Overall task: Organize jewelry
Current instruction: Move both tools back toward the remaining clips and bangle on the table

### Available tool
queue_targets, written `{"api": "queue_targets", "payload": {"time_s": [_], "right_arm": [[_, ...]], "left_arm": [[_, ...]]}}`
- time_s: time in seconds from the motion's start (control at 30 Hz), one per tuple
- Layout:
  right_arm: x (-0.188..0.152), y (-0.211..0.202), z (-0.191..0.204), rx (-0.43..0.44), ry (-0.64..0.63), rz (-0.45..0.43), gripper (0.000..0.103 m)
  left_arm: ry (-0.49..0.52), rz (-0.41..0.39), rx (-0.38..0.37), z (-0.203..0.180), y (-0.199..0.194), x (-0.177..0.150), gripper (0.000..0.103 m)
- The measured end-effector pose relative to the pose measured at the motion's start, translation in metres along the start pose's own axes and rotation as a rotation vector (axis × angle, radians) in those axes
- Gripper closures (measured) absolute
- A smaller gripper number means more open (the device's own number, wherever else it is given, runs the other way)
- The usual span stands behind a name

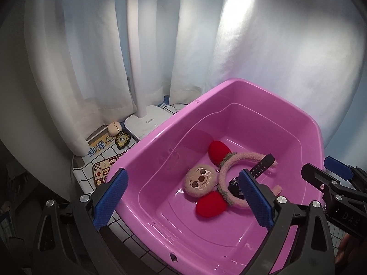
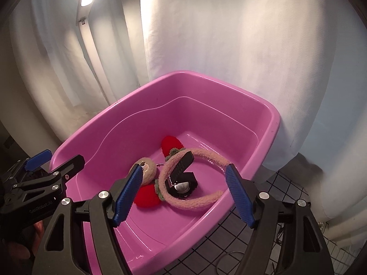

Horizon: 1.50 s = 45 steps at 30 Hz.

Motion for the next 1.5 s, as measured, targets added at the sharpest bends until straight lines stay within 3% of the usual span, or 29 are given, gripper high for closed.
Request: {"api": "queue_targets", "payload": {"time_s": [0.43, 0.63, 0.8, 0.93, 1.17, 1.5], "right_arm": [[-0.028, -0.037, -0.017, 0.0, 0.061, -0.029, 0.032], [-0.052, -0.076, -0.045, -0.022, 0.105, -0.058, 0.032], [-0.085, -0.113, -0.086, -0.095, 0.15, -0.082, 0.032], [-0.116, -0.141, -0.127, -0.174, 0.205, -0.091, 0.032], [-0.168, -0.159, -0.184, -0.236, 0.291, -0.048, 0.032], [-0.214, -0.142, -0.223, -0.211, 0.278, 0.011, 0.032]], "left_arm": [[0.025, -0.023, 0.005, -0.024, -0.029, -0.008, 0.007], [0.024, -0.02, -0.057, -0.047, -0.046, -0.017, 0.007], [0.044, -0.037, -0.113, -0.075, -0.064, -0.027, 0.006], [0.063, -0.046, -0.176, -0.1, -0.077, -0.041, 0.006], [0.119, -0.034, -0.257, -0.145, -0.091, -0.072, 0.006], [0.195, 0.066, -0.293, -0.194, -0.084, -0.131, 0.006]]}}
Point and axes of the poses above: each gripper's, at about its wrist camera, not at the fingertips, and y roughly the way its jaws point, z to its left, x to its top, the point moved 4 cm from there along y, roughly the way its jaws point, and after that the axes turned 1 degree about -x, right-handed, at the moved point
